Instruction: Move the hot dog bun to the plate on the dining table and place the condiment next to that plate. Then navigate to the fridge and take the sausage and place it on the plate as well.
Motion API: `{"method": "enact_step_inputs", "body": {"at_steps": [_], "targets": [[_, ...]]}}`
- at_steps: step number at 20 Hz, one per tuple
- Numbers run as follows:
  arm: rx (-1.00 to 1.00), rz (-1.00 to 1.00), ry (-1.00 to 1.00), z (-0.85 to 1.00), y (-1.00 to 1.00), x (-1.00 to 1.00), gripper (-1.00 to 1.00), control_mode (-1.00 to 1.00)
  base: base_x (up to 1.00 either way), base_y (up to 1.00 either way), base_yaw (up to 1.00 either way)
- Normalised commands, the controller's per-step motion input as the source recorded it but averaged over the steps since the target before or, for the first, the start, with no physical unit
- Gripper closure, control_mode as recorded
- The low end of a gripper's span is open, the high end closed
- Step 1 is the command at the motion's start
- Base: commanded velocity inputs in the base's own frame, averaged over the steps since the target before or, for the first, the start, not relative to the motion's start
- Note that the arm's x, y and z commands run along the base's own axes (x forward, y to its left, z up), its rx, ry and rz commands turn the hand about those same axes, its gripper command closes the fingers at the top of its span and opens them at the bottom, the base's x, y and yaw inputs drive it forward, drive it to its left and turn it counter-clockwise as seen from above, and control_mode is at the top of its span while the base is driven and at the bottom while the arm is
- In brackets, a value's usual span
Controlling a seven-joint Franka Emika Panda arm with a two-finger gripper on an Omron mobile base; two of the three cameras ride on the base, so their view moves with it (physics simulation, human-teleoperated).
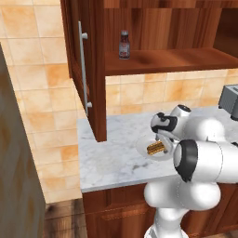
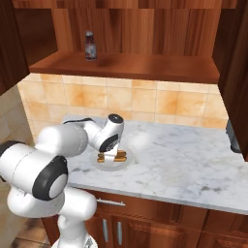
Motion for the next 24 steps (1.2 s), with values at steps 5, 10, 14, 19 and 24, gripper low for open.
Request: {"method": "enact_step_inputs", "body": {"at_steps": [5,10,14,19,24], "targets": [[0.00,0.00,0.03,-0.18,-0.04,0.28,-1.00,-1.00,0.00,0.00,0.00],[0.00,-0.01,0.07,-0.28,0.00,0.22,-1.00,-1.00,0.00,0.00,0.00],[0.00,-0.02,0.08,-0.29,0.00,0.17,-1.00,-1.00,0.00,0.00,0.00],[0.00,0.00,0.01,-0.29,0.00,0.06,-1.00,-1.00,0.00,0.00,0.00],[0.00,0.00,0.00,-0.21,0.00,0.00,1.00,-1.00,0.00,0.00,0.00]]}}
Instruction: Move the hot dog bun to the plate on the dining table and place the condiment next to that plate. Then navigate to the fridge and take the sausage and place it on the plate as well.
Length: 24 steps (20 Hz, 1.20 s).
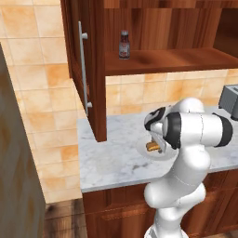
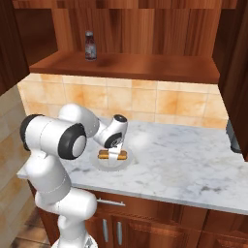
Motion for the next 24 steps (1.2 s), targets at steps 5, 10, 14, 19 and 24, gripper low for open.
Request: {"method": "enact_step_inputs", "body": {"at_steps": [5,10,14,19,24], "targets": [[0.02,-0.05,-0.05,0.04,-0.01,-0.22,1.00,-1.00,0.00,0.00,0.00],[0.00,-0.07,-0.13,0.51,0.00,-0.68,1.00,-1.00,0.00,0.00,0.00],[-0.02,0.00,-0.15,0.86,-0.03,-0.80,1.00,-1.00,0.00,0.00,0.00],[-0.04,0.00,-0.11,0.87,-0.01,-0.72,1.00,-1.00,0.00,0.00,0.00],[-0.07,-0.01,-0.06,0.87,-0.02,-0.61,1.00,-1.00,0.00,0.00,0.00]]}}
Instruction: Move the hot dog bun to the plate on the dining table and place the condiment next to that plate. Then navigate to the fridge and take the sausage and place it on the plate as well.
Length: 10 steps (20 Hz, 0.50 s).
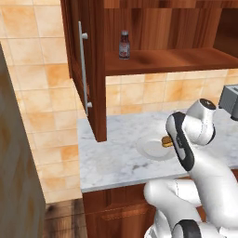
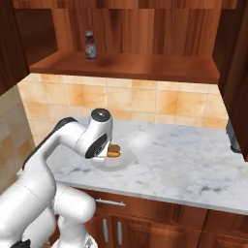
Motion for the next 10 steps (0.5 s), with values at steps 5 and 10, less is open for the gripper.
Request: {"method": "enact_step_inputs", "body": {"at_steps": [5,10], "targets": [[-0.10,-0.01,-0.03,0.75,0.00,-0.53,1.00,-1.00,0.00,0.00,0.00],[-0.04,-0.01,-0.06,0.72,0.00,-0.31,1.00,-1.00,0.00,0.00,0.00]]}}
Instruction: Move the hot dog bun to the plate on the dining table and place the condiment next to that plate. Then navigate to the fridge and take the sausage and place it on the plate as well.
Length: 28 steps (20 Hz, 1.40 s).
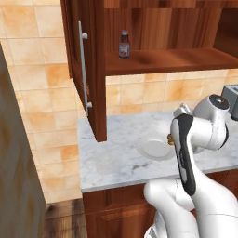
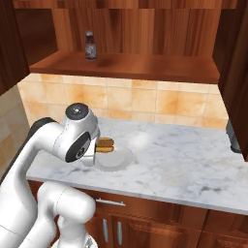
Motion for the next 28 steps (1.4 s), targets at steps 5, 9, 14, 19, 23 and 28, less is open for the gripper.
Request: {"method": "enact_step_inputs", "body": {"at_steps": [5,9,14,19,23,28], "targets": [[-0.01,-0.04,-0.01,0.08,0.02,-0.14,1.00,-1.00,0.00,0.00,0.00],[0.00,0.00,0.00,0.00,0.00,0.00,1.00,1.00,-0.30,0.21,-0.28],[0.00,0.00,0.00,0.00,0.00,0.00,1.00,1.00,-0.40,0.17,-0.74],[0.00,0.00,0.00,0.00,0.00,0.00,1.00,1.00,-0.41,0.06,-0.88],[0.00,0.00,0.00,0.00,0.00,0.00,1.00,1.00,-0.36,0.00,-0.77],[0.00,0.00,0.00,0.00,0.00,0.00,1.00,1.00,-0.21,-0.11,-0.75]]}}
